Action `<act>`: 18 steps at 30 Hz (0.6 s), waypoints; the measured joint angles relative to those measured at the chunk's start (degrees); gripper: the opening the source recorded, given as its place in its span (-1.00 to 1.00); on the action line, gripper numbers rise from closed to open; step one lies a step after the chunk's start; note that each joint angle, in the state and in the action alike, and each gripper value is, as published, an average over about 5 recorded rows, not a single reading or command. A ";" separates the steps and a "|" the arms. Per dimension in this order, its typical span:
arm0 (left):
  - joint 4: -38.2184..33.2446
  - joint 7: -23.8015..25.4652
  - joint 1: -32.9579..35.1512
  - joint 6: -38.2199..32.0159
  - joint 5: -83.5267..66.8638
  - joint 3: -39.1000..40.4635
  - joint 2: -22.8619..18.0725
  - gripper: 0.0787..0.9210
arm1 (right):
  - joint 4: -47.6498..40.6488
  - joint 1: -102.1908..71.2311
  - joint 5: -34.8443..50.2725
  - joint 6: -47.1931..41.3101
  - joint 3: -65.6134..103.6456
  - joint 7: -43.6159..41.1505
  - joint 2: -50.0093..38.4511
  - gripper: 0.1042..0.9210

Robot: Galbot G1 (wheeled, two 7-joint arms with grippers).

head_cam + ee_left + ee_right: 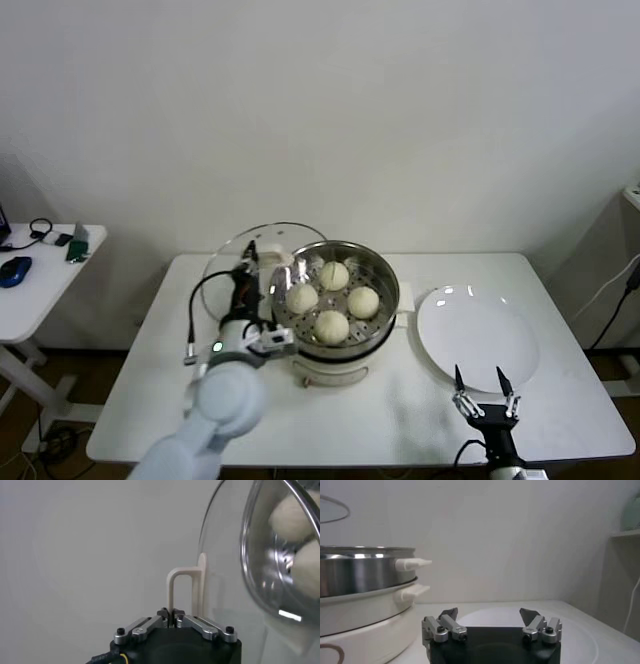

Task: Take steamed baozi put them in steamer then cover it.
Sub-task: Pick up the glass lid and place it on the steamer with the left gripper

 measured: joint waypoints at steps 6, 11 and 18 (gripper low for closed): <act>3.61 2.01 -2.21 0.49 6.36 4.84 -5.66 -0.85 | -0.71 0.61 -0.05 0.29 -0.11 0.13 -0.09 0.76; 7.05 2.70 -3.38 0.48 10.66 7.44 -10.23 -0.85 | -1.07 0.82 0.16 0.52 -0.08 0.18 -0.19 0.76; 11.69 2.73 -4.08 0.47 14.75 8.91 -15.26 -0.85 | -1.73 0.86 0.70 0.95 0.17 0.18 -0.52 0.76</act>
